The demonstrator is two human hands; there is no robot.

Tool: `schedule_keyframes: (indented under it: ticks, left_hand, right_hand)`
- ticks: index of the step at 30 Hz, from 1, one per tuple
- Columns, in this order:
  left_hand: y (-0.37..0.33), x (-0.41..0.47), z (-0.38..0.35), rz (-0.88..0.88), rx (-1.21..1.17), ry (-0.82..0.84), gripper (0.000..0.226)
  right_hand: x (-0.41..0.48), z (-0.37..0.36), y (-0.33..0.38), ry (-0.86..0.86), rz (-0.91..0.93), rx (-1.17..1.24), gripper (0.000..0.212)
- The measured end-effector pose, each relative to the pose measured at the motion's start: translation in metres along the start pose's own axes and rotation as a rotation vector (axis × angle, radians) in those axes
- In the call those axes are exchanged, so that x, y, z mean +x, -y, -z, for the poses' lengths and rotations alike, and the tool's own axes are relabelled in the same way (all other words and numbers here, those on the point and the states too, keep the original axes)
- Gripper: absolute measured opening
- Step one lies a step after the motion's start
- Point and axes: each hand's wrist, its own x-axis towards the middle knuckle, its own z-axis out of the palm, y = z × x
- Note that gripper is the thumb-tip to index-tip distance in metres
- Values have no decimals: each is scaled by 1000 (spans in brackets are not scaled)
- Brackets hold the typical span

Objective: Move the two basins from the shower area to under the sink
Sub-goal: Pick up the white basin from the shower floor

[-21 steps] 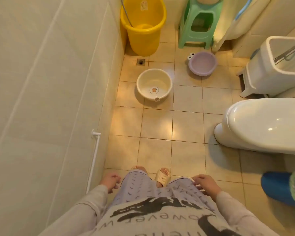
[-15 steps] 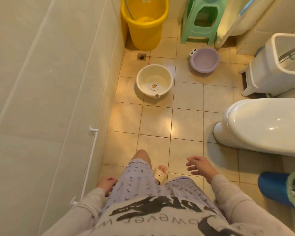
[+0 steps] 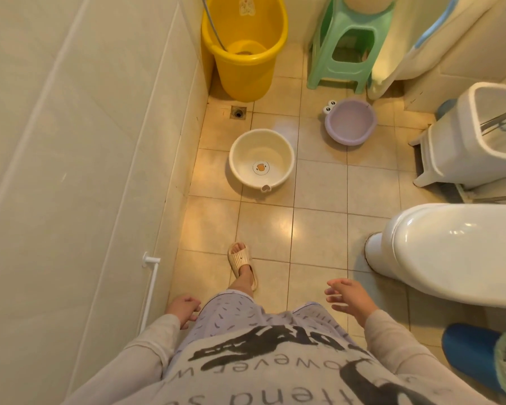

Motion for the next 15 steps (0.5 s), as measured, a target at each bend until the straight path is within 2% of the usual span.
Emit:
schedule_keyframes:
  ticks: [4,8,15]
  left_hand:
    - [-81,13,33,-72,5,-1,21]
    - [-151,21,62,-155,15,30,14]
    - [-227,29,82,-173,-87,63,14]
  right_hand:
    - [14,4,20,-71,-67,-15,25]
    - [25,1,38,-112,-115,-14,28]
    - [43,-2,87,-121,-168,46,23]
